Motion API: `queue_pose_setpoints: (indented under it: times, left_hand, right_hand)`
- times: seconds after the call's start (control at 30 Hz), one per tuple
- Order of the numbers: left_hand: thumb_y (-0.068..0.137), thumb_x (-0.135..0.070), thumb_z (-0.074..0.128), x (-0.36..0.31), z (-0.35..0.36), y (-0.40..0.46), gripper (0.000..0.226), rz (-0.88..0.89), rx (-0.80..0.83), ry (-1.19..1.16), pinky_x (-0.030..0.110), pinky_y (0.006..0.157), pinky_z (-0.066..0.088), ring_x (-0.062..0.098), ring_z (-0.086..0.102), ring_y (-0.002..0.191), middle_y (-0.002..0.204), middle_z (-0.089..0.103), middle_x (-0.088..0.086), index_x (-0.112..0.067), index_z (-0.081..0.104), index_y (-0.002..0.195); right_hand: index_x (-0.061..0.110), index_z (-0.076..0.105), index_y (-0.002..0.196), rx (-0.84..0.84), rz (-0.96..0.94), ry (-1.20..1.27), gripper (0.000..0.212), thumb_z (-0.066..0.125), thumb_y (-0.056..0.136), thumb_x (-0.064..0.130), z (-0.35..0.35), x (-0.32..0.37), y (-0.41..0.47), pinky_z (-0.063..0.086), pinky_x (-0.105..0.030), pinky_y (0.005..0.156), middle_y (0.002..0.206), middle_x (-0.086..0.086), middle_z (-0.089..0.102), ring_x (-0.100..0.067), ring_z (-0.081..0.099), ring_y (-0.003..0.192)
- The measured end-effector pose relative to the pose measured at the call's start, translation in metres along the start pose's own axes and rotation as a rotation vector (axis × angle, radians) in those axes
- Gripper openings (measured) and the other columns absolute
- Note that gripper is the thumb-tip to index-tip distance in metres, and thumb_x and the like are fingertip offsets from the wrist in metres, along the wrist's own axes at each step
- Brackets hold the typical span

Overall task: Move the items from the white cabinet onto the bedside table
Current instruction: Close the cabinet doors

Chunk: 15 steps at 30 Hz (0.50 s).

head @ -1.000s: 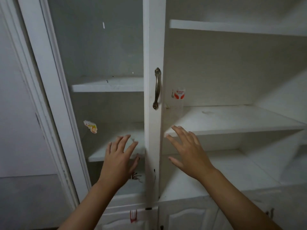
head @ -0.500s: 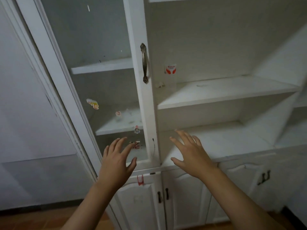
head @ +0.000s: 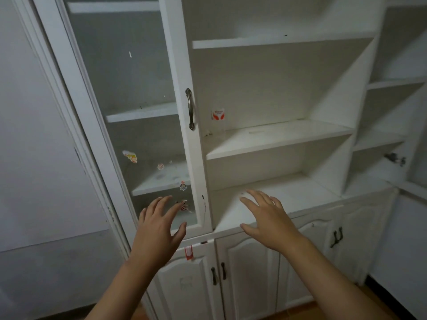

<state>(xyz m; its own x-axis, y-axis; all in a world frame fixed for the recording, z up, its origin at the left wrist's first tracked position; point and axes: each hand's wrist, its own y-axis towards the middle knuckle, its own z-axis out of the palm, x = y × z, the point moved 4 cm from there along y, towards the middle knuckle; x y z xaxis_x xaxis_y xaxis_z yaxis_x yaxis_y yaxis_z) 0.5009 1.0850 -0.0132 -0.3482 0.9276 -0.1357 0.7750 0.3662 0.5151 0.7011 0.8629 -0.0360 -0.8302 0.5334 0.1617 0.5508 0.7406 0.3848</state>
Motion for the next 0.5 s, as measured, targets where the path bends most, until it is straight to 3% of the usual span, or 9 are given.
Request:
queue_pose_setpoints:
  times: [0.17,0.5]
  left_hand:
    - [0.096,-0.055,0.054,-0.003,-0.021,-0.034,0.054,0.044,0.010,-0.008,0.049,0.120,0.025,0.022,0.025,0.149,0.157,0.039,-0.002,-0.036,0.048,0.146]
    - [0.093,-0.060,0.043,-0.069,-0.031,-0.071,0.057,0.135,0.041,-0.140,0.049,0.118,0.028,0.023,0.028,0.148,0.156,0.041,-0.001,-0.035,0.052,0.143]
  right_hand:
    - [0.031,0.033,0.159,-0.003,0.031,-0.001,0.072,0.058,0.096,0.056,-0.025,0.022,-0.044,0.012,-0.044,0.126,0.170,0.002,0.019,-0.017,0.014,0.156]
    - [0.032,0.031,0.160,0.029,0.177,-0.068,0.073,0.055,0.097,0.059,-0.078,0.011,-0.151,0.014,-0.043,0.124,0.170,0.004,0.017,-0.016,0.015,0.156]
